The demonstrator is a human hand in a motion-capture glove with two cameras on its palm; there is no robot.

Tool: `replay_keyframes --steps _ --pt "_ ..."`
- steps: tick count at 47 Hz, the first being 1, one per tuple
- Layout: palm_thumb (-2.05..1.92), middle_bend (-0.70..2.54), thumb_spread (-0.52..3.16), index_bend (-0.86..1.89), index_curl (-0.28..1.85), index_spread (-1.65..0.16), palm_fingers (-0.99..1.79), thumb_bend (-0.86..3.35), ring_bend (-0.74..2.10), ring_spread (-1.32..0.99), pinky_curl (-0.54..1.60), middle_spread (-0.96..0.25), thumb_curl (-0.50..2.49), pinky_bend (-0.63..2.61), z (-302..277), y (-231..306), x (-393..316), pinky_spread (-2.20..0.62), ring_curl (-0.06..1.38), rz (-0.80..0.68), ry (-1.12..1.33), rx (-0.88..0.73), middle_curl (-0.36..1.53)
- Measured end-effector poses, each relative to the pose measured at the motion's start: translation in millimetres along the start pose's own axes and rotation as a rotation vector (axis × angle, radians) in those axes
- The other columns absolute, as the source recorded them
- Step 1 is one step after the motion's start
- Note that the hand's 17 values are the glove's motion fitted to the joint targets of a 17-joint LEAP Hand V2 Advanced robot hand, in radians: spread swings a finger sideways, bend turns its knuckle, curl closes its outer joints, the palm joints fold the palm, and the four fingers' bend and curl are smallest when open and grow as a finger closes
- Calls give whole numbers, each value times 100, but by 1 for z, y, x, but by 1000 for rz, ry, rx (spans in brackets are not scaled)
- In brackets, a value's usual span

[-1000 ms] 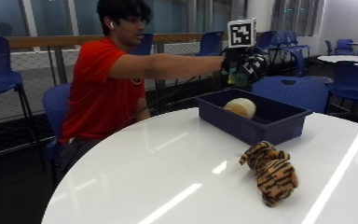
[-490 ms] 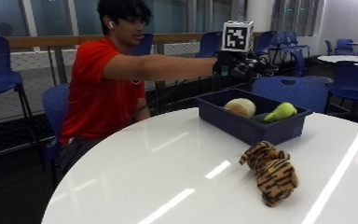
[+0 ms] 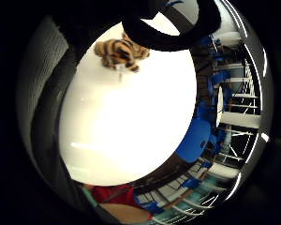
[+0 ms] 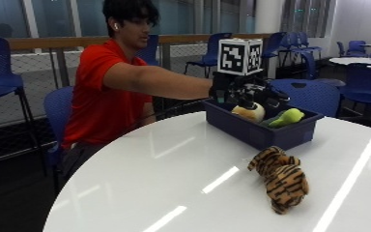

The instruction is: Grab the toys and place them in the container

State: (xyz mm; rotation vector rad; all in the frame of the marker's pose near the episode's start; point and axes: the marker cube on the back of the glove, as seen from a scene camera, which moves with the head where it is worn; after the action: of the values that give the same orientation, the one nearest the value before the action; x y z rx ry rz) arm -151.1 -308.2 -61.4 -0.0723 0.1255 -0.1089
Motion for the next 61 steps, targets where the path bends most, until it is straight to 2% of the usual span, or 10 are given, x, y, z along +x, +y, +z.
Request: replay_keyframes --steps 18,31,38,45,50,53,61 --pt "-8 13 111 15 36 -38 -14 -7 17 -4 31 -9 29 77 45 -55 90 9 31 176 26 12 34" --pt "-7 13 112 16 34 -39 -11 -6 18 -3 33 -8 25 85 70 -100 96 10 30 188 35 -5 29" --pt "-5 12 113 14 32 -39 -8 -5 18 -2 37 -8 25 99 82 -117 88 11 29 199 32 -57 27" --pt "-1 11 113 13 30 -38 -14 -3 16 1 42 -5 26 120 106 -127 86 11 28 227 4 -195 24" --pt "2 7 113 14 29 -38 -18 -1 17 4 44 -3 27 130 120 -127 83 9 27 231 23 -238 21" --pt "8 5 115 17 29 -38 -17 1 19 5 44 -2 29 132 122 -125 82 6 28 233 55 -259 19" --pt "25 11 122 44 37 -41 17 8 34 4 39 -6 34 117 120 -121 94 -9 30 239 71 -230 16"
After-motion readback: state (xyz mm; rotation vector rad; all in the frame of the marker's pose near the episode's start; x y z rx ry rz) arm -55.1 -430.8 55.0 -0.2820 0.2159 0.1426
